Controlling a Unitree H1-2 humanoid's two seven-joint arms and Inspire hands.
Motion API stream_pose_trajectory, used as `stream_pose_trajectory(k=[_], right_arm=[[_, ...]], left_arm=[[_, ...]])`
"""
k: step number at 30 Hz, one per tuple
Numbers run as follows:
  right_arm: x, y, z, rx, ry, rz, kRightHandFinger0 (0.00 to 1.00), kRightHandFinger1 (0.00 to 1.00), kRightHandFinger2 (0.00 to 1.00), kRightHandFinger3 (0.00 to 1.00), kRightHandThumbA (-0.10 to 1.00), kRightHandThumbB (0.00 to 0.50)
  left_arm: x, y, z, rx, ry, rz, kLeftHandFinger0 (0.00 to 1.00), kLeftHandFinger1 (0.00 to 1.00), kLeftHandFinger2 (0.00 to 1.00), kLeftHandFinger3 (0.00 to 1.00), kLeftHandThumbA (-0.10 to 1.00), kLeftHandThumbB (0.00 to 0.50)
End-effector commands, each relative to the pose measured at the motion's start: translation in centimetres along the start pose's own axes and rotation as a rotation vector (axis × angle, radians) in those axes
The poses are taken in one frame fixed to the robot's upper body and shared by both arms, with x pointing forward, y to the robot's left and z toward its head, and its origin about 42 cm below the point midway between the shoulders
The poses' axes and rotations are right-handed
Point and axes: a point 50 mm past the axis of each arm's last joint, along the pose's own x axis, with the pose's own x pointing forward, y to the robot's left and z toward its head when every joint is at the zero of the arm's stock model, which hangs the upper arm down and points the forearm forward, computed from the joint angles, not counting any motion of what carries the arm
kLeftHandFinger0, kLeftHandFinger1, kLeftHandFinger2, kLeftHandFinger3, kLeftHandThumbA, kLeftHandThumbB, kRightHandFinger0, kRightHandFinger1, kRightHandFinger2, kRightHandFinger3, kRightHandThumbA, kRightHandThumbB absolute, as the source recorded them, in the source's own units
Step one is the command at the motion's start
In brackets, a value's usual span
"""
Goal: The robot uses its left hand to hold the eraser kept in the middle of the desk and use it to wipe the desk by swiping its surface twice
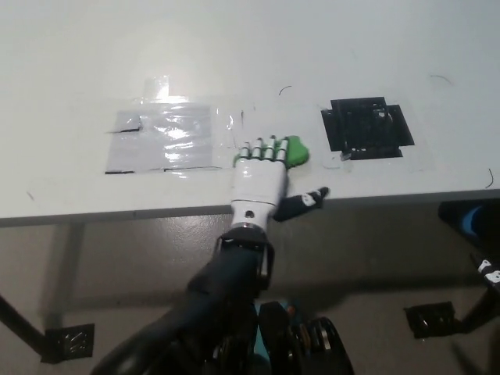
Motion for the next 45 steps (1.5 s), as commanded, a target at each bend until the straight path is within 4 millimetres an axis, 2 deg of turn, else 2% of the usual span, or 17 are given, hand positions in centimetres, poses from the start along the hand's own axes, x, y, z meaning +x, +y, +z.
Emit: stream_pose_trajectory(k=[1, 3, 9, 16, 17, 18, 21, 23, 25, 30, 31, 32, 35, 37, 38, 41, 45], right_arm=[[-0.1, 1.1, 1.3, 0.021, -0.072, -0.106, 1.0, 1.0, 1.0, 1.0, 1.0, 0.001], [-0.2, 1.3, 1.2, 0.031, -0.078, -0.129, 1.0, 1.0, 1.0, 1.0, 1.0, 0.0], [-0.6, 1.7, 1.1, 0.022, -0.072, -0.11, 1.0, 1.0, 1.0, 1.0, 1.0, 0.009], [-1.3, 2.2, 0.1, 0.04, -0.065, -0.077, 1.0, 1.0, 1.0, 1.0, 1.0, 0.0], [-1.3, 2.2, 0.1, 0.032, -0.065, -0.08, 1.0, 1.0, 1.0, 1.0, 1.0, 0.0], [-1.3, 2.1, 0.0, 0.021, -0.067, -0.085, 1.0, 1.0, 1.0, 1.0, 1.0, 0.0], [-1.4, 1.9, 0.0, 0.028, -0.069, -0.088, 1.0, 1.0, 1.0, 1.0, 1.0, 0.001], [-1.7, 1.9, 0.2, 0.03, -0.064, -0.083, 1.0, 1.0, 1.0, 1.0, 1.0, 0.0], [-1.9, 1.8, -0.1, 0.027, -0.059, -0.072, 1.0, 1.0, 1.0, 1.0, 1.0, 0.0], [-2.6, 1.6, -0.7, 0.02, -0.062, -0.096, 1.0, 1.0, 1.0, 1.0, 1.0, 0.0], [-2.9, 1.4, -0.8, 0.025, -0.056, -0.104, 1.0, 1.0, 1.0, 1.0, 1.0, 0.0], [-2.9, 1.3, -0.9, 0.016, -0.054, -0.101, 1.0, 1.0, 1.0, 1.0, 1.0, 0.0], [-2.9, 0.9, -0.7, 0.017, -0.052, -0.108, 1.0, 1.0, 1.0, 1.0, 1.0, 0.0], [-2.8, 0.7, -0.5, 0.026, -0.051, -0.112, 1.0, 1.0, 1.0, 1.0, 1.0, 0.0], [-2.7, 0.7, -0.6, 0.02, -0.048, -0.119, 1.0, 1.0, 1.0, 1.0, 1.0, 0.0], [-2.6, 0.2, -0.6, 0.041, -0.047, -0.124, 1.0, 1.0, 1.0, 1.0, 1.0, 0.0], [-2.3, -0.5, -0.3, 0.026, -0.053, -0.149, 1.0, 1.0, 1.0, 1.0, 1.0, 0.0]], left_arm=[[-2.2, -2.9, 4.2, -0.055, -0.077, -0.245, 1.0, 1.0, 1.0, 1.0, 1.0, 0.329], [-2.3, -2.9, 4.5, -0.009, -0.101, -0.239, 1.0, 1.0, 1.0, 1.0, 1.0, 0.267], [-2.9, -4.1, 2.5, 0.007, -0.153, -0.257, 1.0, 1.0, 1.0, 1.0, 1.0, 0.364], [-2.6, -3.8, 3.5, 0.096, -0.189, -0.283, 1.0, 1.0, 1.0, 1.0, 1.0, 0.331], [-2.4, -3.6, 3.4, 0.103, -0.203, -0.27, 1.0, 1.0, 1.0, 1.0, 1.0, 0.428], [-2.2, -3.4, 3.1, 0.113, -0.223, -0.252, 1.0, 1.0, 1.0, 1.0, 1.0, 0.459], [-2.1, -3.3, 2.8, 0.05, -0.202, -0.266, 1.0, 1.0, 1.0, 1.0, 1.0, 0.359], [-2.0, -3.4, 1.9, 0.141, -0.154, -0.257, 1.0, 1.0, 1.0, 1.0, 1.0, 0.415], [-2.0, -3.5, 1.7, 0.132, -0.14, -0.262, 1.0, 1.0, 1.0, 1.0, 1.0, 0.382], [-2.1, -3.9, -2.8, 0.093, -0.128, -0.267, 1.0, 1.0, 1.0, 1.0, 1.0, 0.363], [-2.4, -4.1, -6.0, 0.252, -0.141, -0.217, 1.0, 1.0, 1.0, 1.0, 1.0, 0.353], [-2.7, -4.1, -7.9, 0.139, -0.091, -0.184, 1.0, 1.0, 1.0, 1.0, 1.0, 0.38], [-2.5, -4.0, -10.1, 0.277, -0.032, -0.219, 1.0, 1.0, 1.0, 1.0, 1.0, 0.381], [-3.0, -3.6, -14.8, 0.221, -0.011, -0.247, 1.0, 1.0, 1.0, 1.0, 1.0, 0.394], [-3.7, -4.1, -15.6, 0.164, 0.088, -0.234, 1.0, 1.0, 1.0, 1.0, 1.0, 0.424], [-4.8, -4.6, -17.4, 0.194, 0.157, -0.238, 1.0, 1.0, 1.0, 1.0, 1.0, 0.356], [-5.1, -4.4, -19.3, 0.197, 0.212, -0.255, 1.0, 1.0, 1.0, 1.0, 1.0, 0.362]])
